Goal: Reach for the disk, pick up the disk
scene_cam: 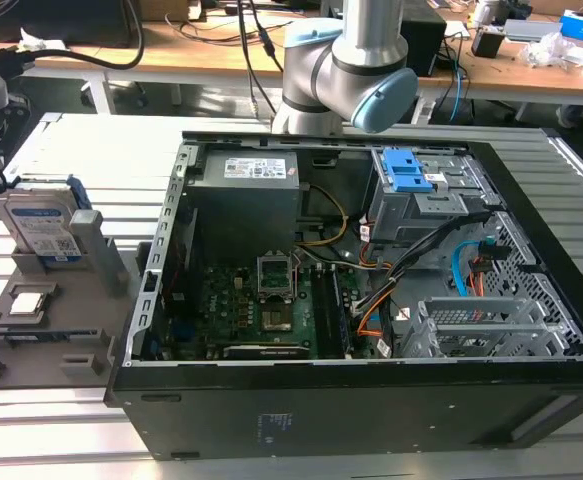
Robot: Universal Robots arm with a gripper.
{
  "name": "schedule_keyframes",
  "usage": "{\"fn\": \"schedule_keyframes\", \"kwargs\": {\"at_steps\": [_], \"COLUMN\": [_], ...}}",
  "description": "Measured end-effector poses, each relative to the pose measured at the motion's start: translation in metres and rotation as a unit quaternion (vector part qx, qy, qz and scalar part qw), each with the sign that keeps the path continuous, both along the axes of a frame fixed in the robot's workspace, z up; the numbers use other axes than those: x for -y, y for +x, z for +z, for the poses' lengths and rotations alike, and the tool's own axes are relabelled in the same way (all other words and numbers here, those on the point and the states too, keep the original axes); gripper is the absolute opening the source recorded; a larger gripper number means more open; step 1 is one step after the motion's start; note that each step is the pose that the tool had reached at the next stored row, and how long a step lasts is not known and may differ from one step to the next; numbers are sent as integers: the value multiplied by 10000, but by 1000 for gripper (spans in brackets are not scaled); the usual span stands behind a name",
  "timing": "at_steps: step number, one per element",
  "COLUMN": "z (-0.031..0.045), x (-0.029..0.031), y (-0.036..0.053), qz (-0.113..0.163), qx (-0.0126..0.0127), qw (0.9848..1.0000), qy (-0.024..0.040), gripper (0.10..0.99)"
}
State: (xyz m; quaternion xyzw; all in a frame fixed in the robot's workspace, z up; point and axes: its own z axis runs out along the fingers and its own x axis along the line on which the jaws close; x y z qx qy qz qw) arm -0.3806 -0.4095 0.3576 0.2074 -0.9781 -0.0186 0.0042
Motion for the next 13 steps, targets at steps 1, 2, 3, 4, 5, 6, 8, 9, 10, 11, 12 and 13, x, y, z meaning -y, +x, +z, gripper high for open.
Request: {"fn": "schedule_keyframes", "kwargs": {"at_steps": [1, 2, 3, 4, 5, 6, 8, 9, 10, 11, 12, 13], "z": [0, 0, 0, 0, 0, 0, 0, 0, 0, 0, 0, 0], "x": [0, 0, 0, 0, 0, 0, 0, 0, 0, 0, 0, 0], "y": [0, 0, 0, 0, 0, 0, 0, 0, 0, 0, 0, 0], "qz": [11, 22, 35, 52, 80, 105, 124, 140, 171, 210, 261, 291], "qx": [0, 0, 0, 0, 0, 0, 0, 0, 0, 0, 0, 0], "qw": [10000, 10000, 10000, 10000, 10000, 9999, 9999, 9999, 9999, 9998, 9997, 9996], "qy": [0, 0, 0, 0, 0, 0, 0, 0, 0, 0, 0, 0], "gripper": [98, 98, 98, 98, 98, 98, 98, 98, 98, 98, 98, 98]}}
